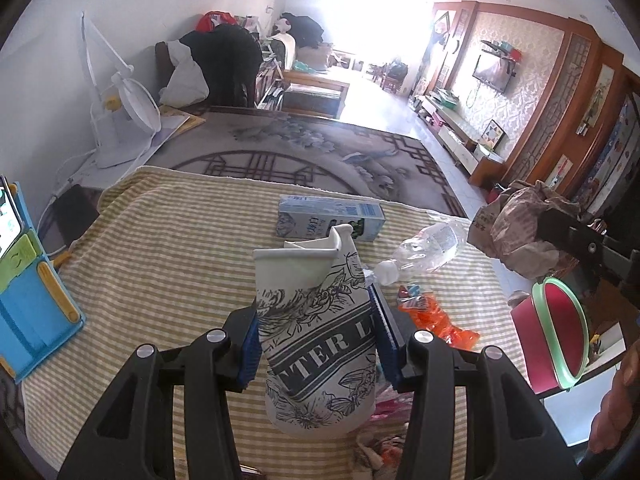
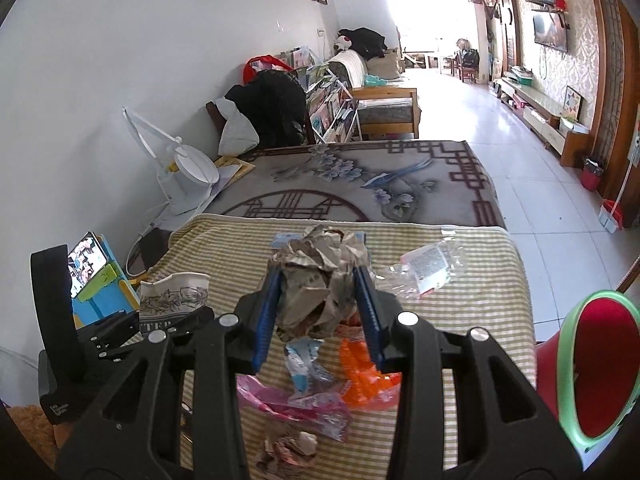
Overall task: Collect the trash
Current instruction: 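Hold the paper cup and crumpled paper above the table, then carry the paper cup and crumpled paper over the red bin and open both tools, then grasp the dark gold-printed box with the left tool while the right tool grasps the pink plastic bag, then carry the gold box and pink bag over the red bin and open both tools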
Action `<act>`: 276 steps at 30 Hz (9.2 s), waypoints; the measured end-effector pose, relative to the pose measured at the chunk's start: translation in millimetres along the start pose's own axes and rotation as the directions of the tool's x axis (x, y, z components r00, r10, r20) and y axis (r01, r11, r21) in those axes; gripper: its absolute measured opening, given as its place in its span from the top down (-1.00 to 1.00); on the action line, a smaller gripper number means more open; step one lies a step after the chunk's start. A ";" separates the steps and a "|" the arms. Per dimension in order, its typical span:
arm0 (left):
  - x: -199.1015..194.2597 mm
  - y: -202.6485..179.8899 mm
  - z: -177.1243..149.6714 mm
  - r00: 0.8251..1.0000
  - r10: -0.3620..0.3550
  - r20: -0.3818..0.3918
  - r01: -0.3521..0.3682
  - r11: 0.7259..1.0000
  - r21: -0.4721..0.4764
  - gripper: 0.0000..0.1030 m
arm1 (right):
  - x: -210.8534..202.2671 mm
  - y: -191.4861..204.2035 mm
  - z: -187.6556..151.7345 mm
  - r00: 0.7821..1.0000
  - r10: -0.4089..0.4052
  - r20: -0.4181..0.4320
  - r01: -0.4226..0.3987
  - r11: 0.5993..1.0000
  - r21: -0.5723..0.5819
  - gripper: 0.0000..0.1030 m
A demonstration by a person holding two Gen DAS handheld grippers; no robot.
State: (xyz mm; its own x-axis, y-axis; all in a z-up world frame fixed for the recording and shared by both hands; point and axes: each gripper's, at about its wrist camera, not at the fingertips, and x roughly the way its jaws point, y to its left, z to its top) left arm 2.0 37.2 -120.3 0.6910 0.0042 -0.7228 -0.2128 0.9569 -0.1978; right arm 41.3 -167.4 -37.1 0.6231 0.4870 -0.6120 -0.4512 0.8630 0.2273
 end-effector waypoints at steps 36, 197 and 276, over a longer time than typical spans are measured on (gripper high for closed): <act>3.4 -175.7 -37.1 1.000 0.021 -0.012 -0.021 0.999 0.044 0.13 | -70.4 -150.2 -14.9 1.000 0.014 0.014 -0.015 1.000 0.023 0.28; 60.8 -38.0 21.0 0.971 -0.189 -0.149 0.219 0.951 0.217 -0.07 | -19.5 -47.0 -59.0 0.998 -0.044 -0.046 0.053 0.971 0.235 0.79; 22.3 -330.4 -41.9 0.955 -0.282 -0.087 0.295 0.899 0.324 -0.07 | -122.1 -325.2 -72.7 0.990 -0.136 -0.019 0.136 0.944 0.301 0.79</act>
State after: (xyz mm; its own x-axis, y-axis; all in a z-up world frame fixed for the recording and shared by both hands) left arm 58.8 -291.0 -98.8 0.6598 -0.2911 -0.6928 0.2361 0.9555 -0.1766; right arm 65.6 -517.3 -91.4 0.6668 0.3621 -0.6514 -0.1493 0.9212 0.3592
